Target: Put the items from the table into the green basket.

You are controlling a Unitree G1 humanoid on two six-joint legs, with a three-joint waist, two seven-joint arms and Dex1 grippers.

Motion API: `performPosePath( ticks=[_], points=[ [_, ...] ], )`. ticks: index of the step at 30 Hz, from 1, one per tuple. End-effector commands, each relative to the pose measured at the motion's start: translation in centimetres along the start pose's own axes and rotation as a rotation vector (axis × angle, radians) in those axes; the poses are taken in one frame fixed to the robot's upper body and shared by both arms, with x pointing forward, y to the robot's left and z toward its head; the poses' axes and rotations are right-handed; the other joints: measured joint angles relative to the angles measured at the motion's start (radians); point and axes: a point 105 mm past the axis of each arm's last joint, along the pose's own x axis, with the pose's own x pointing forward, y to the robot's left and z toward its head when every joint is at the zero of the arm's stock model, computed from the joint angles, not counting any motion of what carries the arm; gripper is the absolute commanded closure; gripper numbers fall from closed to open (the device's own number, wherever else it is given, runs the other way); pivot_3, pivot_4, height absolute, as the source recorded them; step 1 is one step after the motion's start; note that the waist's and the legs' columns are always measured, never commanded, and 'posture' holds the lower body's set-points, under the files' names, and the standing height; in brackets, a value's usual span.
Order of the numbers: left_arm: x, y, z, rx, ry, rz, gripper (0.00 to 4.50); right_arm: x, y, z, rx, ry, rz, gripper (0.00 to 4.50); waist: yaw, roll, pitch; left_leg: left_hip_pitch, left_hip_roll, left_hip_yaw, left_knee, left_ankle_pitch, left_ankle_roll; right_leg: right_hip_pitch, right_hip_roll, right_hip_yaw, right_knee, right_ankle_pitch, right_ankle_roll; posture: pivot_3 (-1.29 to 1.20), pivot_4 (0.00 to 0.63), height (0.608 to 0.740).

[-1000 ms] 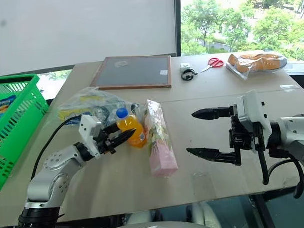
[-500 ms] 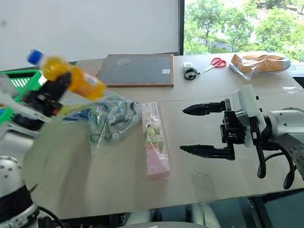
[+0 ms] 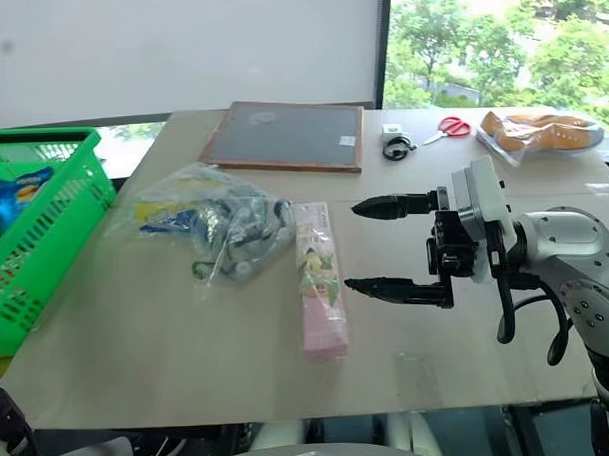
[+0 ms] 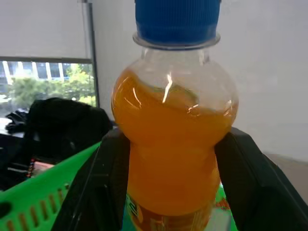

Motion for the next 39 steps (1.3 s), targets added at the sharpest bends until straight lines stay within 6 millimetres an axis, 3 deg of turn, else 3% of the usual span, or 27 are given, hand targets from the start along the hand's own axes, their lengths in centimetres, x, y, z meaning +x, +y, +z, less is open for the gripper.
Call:
performPosePath(
  ticks=[1, 2, 4, 6, 8, 10, 11, 13, 16, 18, 22, 24, 28, 31, 33, 39],
  points=[
    [0.4, 0.2, 0.4, 0.013, -0.001, -0.050, 1.30, 0.2, 0.4, 0.8, -0.038, -0.010, 0.006, 0.00, 0.000, -0.002, -0.001, -0.002, 0.001, 0.000, 0.001, 0.000, 0.000, 0.000, -0.002, -0.003, 0.000, 0.000, 0.000, 0.01, 0.014, 0.740],
    [0.5, 0.4, 0.1, 0.011, 0.013, -0.041, 1.01, 0.2, 0.5, 0.8, -0.038, -0.010, 0.004, 0.00, -0.002, -0.004, -0.002, -0.002, 0.001, 0.000, 0.001, 0.000, 0.000, 0.000, -0.003, -0.004, 0.001, 0.000, 0.000, 0.01, 0.014, 0.740],
    [0.6, 0.7, 0.5, -0.024, -0.011, -0.002, 0.02, 0.1, 0.4, 0.8, -0.037, -0.009, 0.001, 0.00, -0.007, -0.007, -0.004, -0.003, 0.001, -0.001, 0.001, 0.000, -0.001, 0.000, -0.004, -0.007, 0.001, 0.000, 0.000, 0.01, 0.013, 0.740],
    [0.7, -0.4, 1.8, -0.047, -0.068, -0.034, 0.02, 0.1, 0.4, 0.7, -0.037, -0.006, -0.003, 0.00, -0.010, -0.007, -0.005, -0.003, 0.001, -0.001, 0.001, 0.000, -0.001, 0.000, -0.005, -0.007, 0.001, 0.000, 0.000, 0.02, 0.009, 0.740],
    [0.3, -4.1, 3.5, -0.046, -0.137, -0.193, 0.02, 0.0, 0.3, 0.7, -0.036, -0.003, -0.004, 0.00, -0.010, -0.007, -0.004, -0.003, 0.001, -0.001, 0.000, 0.000, -0.001, 0.000, -0.006, -0.007, 0.001, 0.000, 0.000, 0.03, 0.007, 0.740],
    [-1.1, -9.2, 4.2, -0.088, -0.125, -0.392, 0.02, -0.1, 0.2, 0.6, -0.035, 0.000, -0.008, 0.00, -0.007, -0.007, -0.005, -0.004, 0.001, -0.001, 0.000, 0.001, -0.001, 0.000, -0.006, -0.007, 0.001, 0.000, 0.000, 0.03, 0.004, 0.740],
    [-2.5, -12.3, 3.9, -0.115, -0.065, -0.522, 0.02, -0.2, 0.1, 0.6, -0.035, 0.003, -0.010, 0.00, -0.007, -0.006, -0.005, -0.004, 0.001, -0.002, 0.000, 0.001, -0.001, 0.000, -0.007, -0.007, 0.001, 0.000, 0.000, 0.03, 0.004, 0.740],
    [-7.4, -18.6, 2.4, -0.131, 0.146, -0.798, 0.02, -0.4, -0.1, 0.4, -0.035, 0.012, -0.018, 0.00, -0.017, -0.004, -0.006, -0.003, 0.000, -0.002, 0.000, 0.001, -0.001, 0.000, -0.007, -0.007, 0.002, 0.000, -0.001, 0.03, 0.002, 0.740],
    [-14.3, -23.2, 0.8, -0.202, 0.465, -1.138, 0.02, -0.6, -0.1, 0.2, -0.039, 0.027, -0.032, 0.00, -0.020, -0.003, -0.005, -0.003, 0.000, -0.002, 0.001, 0.001, -0.001, 0.001, -0.007, -0.007, 0.002, 0.000, 0.000, 0.03, 0.002, 0.740],
    [-16.9, -24.7, 0.4, -0.257, 0.576, -1.236, 0.02, -0.8, -0.1, 0.2, -0.038, 0.030, -0.042, 0.00, -0.028, -0.002, -0.005, -0.003, 0.000, -0.002, 0.002, 0.001, -0.001, 0.001, -0.006, -0.007, 0.003, 0.000, 0.000, -0.01, 0.007, 0.740],
    [-20.2, -27.3, -0.4, -0.285, 0.735, -1.257, 0.02, -1.5, 0.3, -0.1, -0.037, 0.058, -0.078, 0.00, -0.038, 0.003, -0.002, 0.000, 0.001, -0.002, 0.002, 0.002, -0.003, 0.001, -0.002, -0.006, 0.006, 0.000, 0.000, -0.04, 0.016, 0.740],
    [-20.5, -28.3, -1.2, -0.282, 0.804, -1.184, 0.02, -2.0, 0.5, -0.2, -0.036, 0.078, -0.098, 0.00, -0.038, 0.005, -0.001, 0.001, 0.001, -0.003, 0.002, 0.003, -0.003, 0.002, -0.002, -0.005, 0.007, 0.000, 0.000, -0.06, 0.022, 0.740],
    [-21.3, -29.5, -3.9, -0.112, 0.954, -1.146, 0.02, -2.7, 0.7, -0.3, -0.043, 0.112, -0.137, 0.00, -0.037, 0.006, 0.000, 0.002, 0.000, -0.002, 0.004, 0.003, -0.003, 0.004, -0.002, -0.005, 0.006, 0.000, 0.000, -0.09, 0.028, 0.740],
    [-21.2, -31.0, -6.1, -0.139, 1.057, -1.065, 0.02, -2.9, 0.8, -0.4, -0.040, 0.117, -0.159, 0.00, -0.038, 0.009, -0.001, 0.004, 0.000, -0.002, 0.005, 0.003, -0.003, 0.007, 0.000, -0.004, 0.005, 0.000, 0.001, -0.12, 0.028, 0.740],
    [-22.2, -31.6, -7.4, -0.074, 1.124, -1.088, 0.02, -2.8, 1.0, -0.4, -0.039, 0.117, -0.167, 0.00, -0.043, 0.009, 0.000, 0.010, 0.000, -0.002, 0.005, 0.003, -0.003, 0.013, 0.002, -0.003, 0.003, 0.000, 0.000, -0.12, 0.029, 0.740],
    [-23.2, -33.7, -8.7, 0.042, 1.229, -1.124, 0.02, -3.3, 1.6, -0.6, -0.036, 0.147, -0.187, 0.00, -0.058, 0.011, 0.002, 0.010, 0.001, -0.002, 0.005, 0.003, -0.003, 0.013, 0.005, -0.001, 0.002, -0.001, 0.000, -0.17, 0.045, 0.740]
  ],
)
